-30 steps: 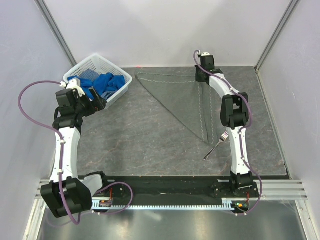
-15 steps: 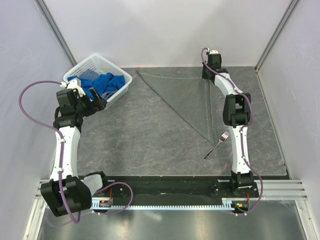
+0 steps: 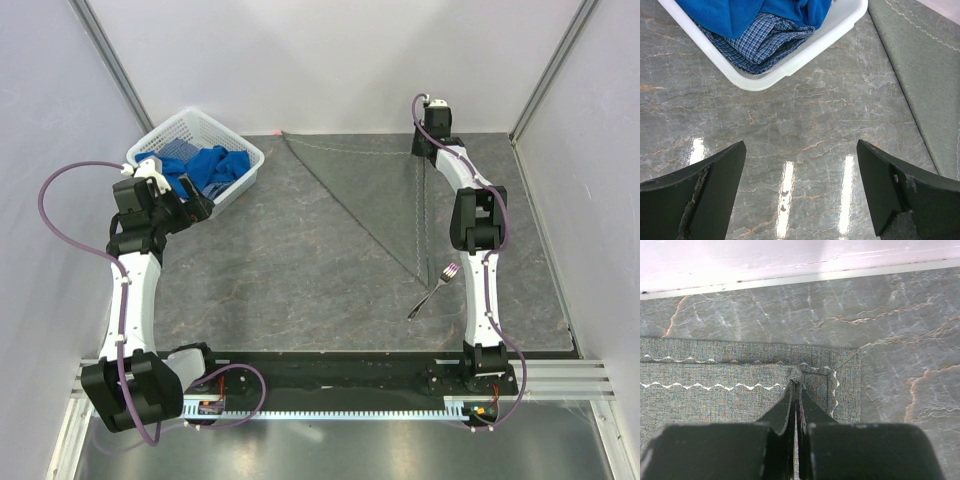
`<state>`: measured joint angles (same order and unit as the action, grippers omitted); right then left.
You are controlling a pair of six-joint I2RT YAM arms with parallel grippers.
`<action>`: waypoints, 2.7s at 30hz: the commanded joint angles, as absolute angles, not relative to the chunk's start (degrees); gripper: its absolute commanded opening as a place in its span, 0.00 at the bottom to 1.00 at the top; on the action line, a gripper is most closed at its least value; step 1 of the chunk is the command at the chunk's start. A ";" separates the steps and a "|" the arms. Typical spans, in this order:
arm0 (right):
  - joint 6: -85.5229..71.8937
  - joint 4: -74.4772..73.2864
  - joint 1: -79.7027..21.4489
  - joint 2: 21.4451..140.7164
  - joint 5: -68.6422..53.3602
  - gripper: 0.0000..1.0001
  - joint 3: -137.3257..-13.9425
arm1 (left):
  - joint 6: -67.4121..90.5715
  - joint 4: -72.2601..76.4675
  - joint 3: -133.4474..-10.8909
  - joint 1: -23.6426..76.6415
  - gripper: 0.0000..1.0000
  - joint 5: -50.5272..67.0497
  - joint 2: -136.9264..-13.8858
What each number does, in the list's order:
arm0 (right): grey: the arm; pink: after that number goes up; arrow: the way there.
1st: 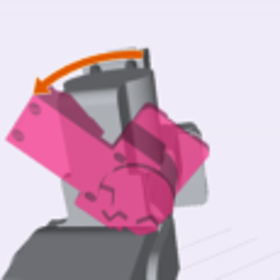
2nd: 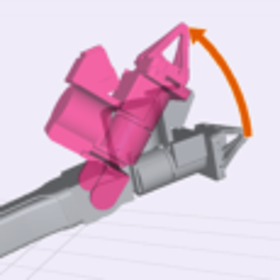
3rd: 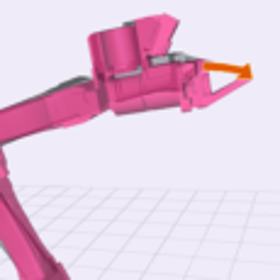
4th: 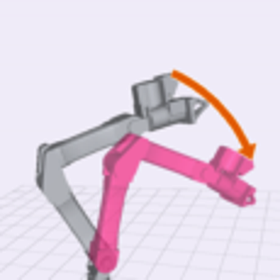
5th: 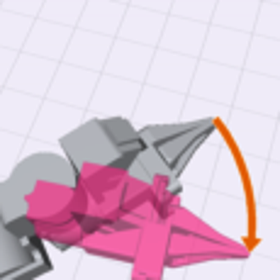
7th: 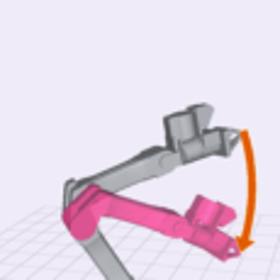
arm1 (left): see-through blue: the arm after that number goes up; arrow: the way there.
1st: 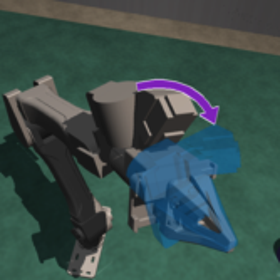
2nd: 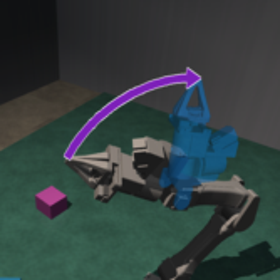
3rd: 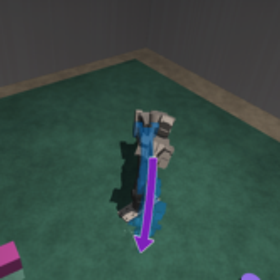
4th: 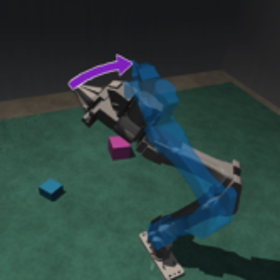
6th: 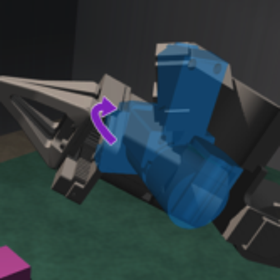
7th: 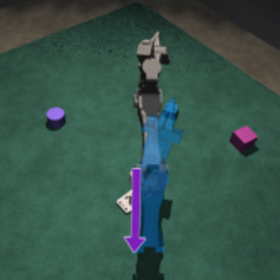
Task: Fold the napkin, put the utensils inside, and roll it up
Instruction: Fold the napkin
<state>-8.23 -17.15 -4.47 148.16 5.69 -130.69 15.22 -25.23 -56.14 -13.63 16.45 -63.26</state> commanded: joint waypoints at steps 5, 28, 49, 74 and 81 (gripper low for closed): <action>-9.05 -14.15 -3.78 144.41 5.80 0.00 -130.78 | 12.74 -24.61 -56.25 -13.71 0.99 16.61 -63.37; -7.56 -14.24 -2.64 138.69 8.09 0.00 -126.65 | 12.83 -24.52 -56.25 -13.71 0.99 16.96 -63.02; -6.86 -14.59 -0.18 142.55 7.30 0.00 -128.93 | 12.83 -24.61 -56.08 -13.71 0.99 17.14 -62.84; -6.68 -11.78 -0.18 150.29 4.66 0.12 -134.82 | 12.74 -24.61 -56.07 -13.71 0.99 17.14 -63.63; -6.42 -12.04 -0.18 145.48 4.31 0.80 -131.50 | 12.74 -24.61 -56.07 -13.71 0.99 17.75 -63.63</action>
